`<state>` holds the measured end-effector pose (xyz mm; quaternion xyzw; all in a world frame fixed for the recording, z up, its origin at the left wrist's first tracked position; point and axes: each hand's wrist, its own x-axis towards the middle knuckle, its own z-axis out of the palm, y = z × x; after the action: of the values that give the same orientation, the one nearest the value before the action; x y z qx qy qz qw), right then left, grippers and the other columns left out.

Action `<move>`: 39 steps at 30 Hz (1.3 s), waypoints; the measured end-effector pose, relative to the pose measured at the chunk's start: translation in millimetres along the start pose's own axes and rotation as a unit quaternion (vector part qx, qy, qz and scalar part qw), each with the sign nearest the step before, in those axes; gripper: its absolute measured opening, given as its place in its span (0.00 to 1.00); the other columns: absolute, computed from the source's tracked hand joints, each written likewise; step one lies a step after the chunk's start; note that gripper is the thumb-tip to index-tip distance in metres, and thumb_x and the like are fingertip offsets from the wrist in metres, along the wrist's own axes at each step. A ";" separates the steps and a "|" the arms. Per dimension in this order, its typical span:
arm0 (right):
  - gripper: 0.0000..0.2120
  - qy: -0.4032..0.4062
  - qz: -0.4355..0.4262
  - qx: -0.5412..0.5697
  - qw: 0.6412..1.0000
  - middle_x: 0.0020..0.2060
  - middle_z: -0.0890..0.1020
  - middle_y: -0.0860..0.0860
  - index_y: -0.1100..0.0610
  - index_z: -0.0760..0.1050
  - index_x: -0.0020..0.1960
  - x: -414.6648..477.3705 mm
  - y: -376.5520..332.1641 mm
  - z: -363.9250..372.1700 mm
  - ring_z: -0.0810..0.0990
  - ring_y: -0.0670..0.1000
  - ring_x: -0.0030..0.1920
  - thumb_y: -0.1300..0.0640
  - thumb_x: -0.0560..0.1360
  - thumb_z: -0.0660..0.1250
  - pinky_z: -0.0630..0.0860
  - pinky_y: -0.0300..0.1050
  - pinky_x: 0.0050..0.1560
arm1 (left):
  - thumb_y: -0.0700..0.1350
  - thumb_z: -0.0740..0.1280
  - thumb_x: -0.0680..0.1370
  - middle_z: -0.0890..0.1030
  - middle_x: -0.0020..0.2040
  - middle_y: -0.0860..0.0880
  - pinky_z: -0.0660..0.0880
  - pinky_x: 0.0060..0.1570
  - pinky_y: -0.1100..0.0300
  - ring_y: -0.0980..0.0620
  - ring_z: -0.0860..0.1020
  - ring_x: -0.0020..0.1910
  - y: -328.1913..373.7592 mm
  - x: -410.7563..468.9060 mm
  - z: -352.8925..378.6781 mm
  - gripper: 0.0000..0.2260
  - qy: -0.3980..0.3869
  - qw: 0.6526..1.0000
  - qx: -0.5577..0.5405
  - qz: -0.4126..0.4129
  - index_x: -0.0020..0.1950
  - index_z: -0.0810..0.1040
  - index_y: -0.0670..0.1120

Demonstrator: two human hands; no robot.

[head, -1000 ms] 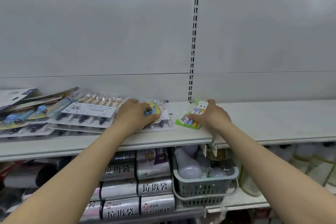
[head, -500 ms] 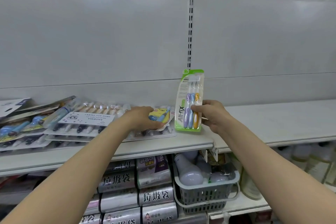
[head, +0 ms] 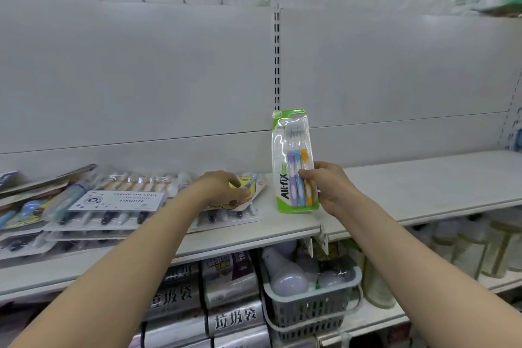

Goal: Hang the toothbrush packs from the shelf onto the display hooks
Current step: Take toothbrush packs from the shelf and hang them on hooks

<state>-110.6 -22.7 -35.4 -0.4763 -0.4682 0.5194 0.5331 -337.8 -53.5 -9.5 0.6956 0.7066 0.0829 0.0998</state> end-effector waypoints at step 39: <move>0.09 -0.172 -0.134 0.055 0.974 0.43 0.86 0.53 0.55 0.79 0.48 -169.3 -7.1 224.6 0.85 0.53 0.42 0.50 0.81 0.67 0.83 0.50 0.46 | 0.45 0.71 0.78 0.85 0.54 0.44 0.76 0.61 0.42 0.39 0.81 0.58 -199.3 -247.5 -31.7 0.10 0.359 0.691 -0.626 -0.035 0.57 0.81 0.44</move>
<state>-336.7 -187.2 -4.9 -0.2828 -0.5832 0.5419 0.5350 -535.5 -303.9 -23.6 0.3643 0.4967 0.7460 0.2533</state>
